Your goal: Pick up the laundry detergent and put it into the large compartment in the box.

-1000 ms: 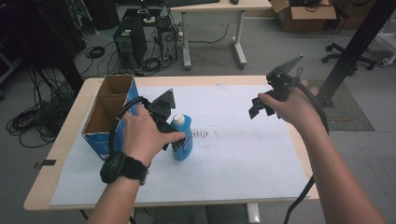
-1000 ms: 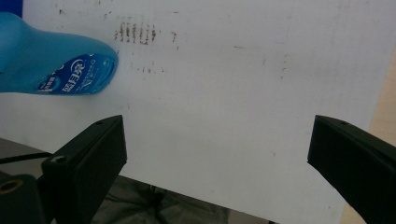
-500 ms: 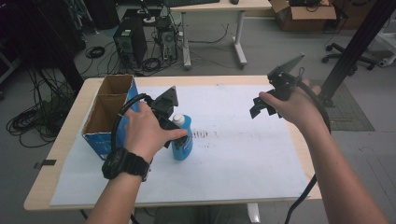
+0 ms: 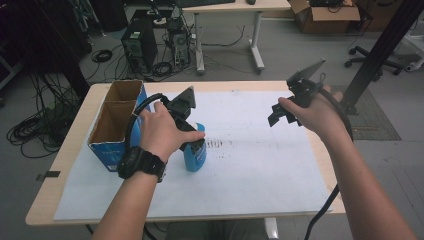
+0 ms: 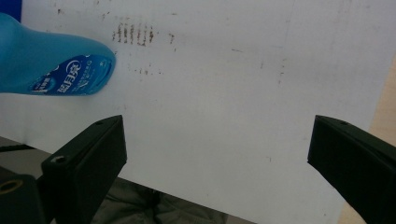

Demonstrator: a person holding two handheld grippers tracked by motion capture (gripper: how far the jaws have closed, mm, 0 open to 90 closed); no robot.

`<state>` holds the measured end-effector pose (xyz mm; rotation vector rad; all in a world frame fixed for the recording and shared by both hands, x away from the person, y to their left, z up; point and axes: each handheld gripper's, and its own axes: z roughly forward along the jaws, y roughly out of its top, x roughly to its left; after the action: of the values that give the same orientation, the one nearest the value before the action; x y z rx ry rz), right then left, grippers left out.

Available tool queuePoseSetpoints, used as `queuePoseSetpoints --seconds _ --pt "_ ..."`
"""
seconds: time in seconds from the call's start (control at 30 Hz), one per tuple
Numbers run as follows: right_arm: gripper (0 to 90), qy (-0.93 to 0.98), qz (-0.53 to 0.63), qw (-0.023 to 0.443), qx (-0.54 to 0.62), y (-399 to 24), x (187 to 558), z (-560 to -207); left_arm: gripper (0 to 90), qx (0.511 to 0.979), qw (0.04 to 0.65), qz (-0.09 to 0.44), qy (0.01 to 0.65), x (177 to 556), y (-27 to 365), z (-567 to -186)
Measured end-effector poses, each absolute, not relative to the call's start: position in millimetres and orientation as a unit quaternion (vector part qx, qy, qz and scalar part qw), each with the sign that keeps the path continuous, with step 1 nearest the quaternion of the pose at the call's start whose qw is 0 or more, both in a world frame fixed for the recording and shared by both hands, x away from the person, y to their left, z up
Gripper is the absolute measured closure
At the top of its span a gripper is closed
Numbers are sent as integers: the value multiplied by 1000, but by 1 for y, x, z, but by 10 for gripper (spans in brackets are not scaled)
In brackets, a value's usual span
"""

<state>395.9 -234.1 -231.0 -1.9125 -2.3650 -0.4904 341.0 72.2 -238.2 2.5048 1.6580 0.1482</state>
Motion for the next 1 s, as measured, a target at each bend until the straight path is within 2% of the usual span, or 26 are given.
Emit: queuePoseSetpoints --seconds 1.0 --pt "46 -781 -163 28 -602 -246 403 -240 49 848 22 38 529 388 41 -253"
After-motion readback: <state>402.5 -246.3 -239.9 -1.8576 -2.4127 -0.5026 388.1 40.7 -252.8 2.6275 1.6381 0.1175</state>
